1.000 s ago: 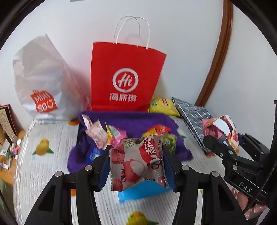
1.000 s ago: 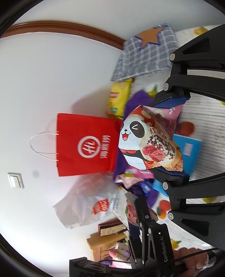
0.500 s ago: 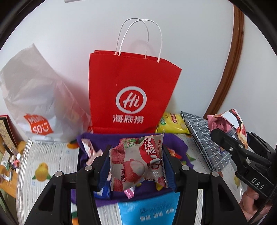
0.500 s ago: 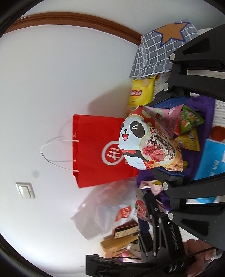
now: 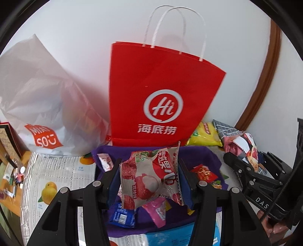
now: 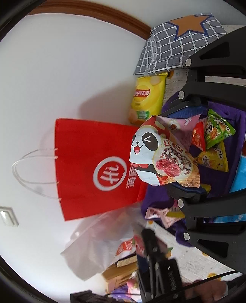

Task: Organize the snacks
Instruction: 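Carry the panda-print bag and lychee packet up over the purple towel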

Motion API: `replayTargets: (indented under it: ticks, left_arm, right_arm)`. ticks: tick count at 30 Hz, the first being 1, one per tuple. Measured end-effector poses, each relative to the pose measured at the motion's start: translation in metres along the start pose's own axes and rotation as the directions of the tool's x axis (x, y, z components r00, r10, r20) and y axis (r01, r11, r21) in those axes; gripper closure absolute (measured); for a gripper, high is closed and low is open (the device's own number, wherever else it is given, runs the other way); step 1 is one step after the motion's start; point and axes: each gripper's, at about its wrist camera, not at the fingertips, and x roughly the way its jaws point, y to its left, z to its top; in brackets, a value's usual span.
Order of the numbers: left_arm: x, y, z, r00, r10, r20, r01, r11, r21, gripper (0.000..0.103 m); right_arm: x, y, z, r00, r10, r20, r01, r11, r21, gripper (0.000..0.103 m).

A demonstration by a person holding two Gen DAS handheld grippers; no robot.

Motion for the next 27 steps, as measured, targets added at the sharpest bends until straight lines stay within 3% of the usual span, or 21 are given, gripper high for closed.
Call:
replayTargets:
  ticks: [12,27]
  left_arm:
    - [0.0,0.019,0.003,1.0,0.03,-0.002,-0.03,0.998,-0.056,0.051]
    - [0.002,0.018,0.003,1.0,0.021,-0.019,-0.022,0.998,-0.054,0.051]
  right_arm:
    - [0.019,-0.022,-0.006,0.997,-0.035,-0.065,0.036,0.999,0.021,0.047]
    - [0.023,-0.043,-0.007,0.992,-0.069,-0.101,0.076,0.995,0.064,0.047]
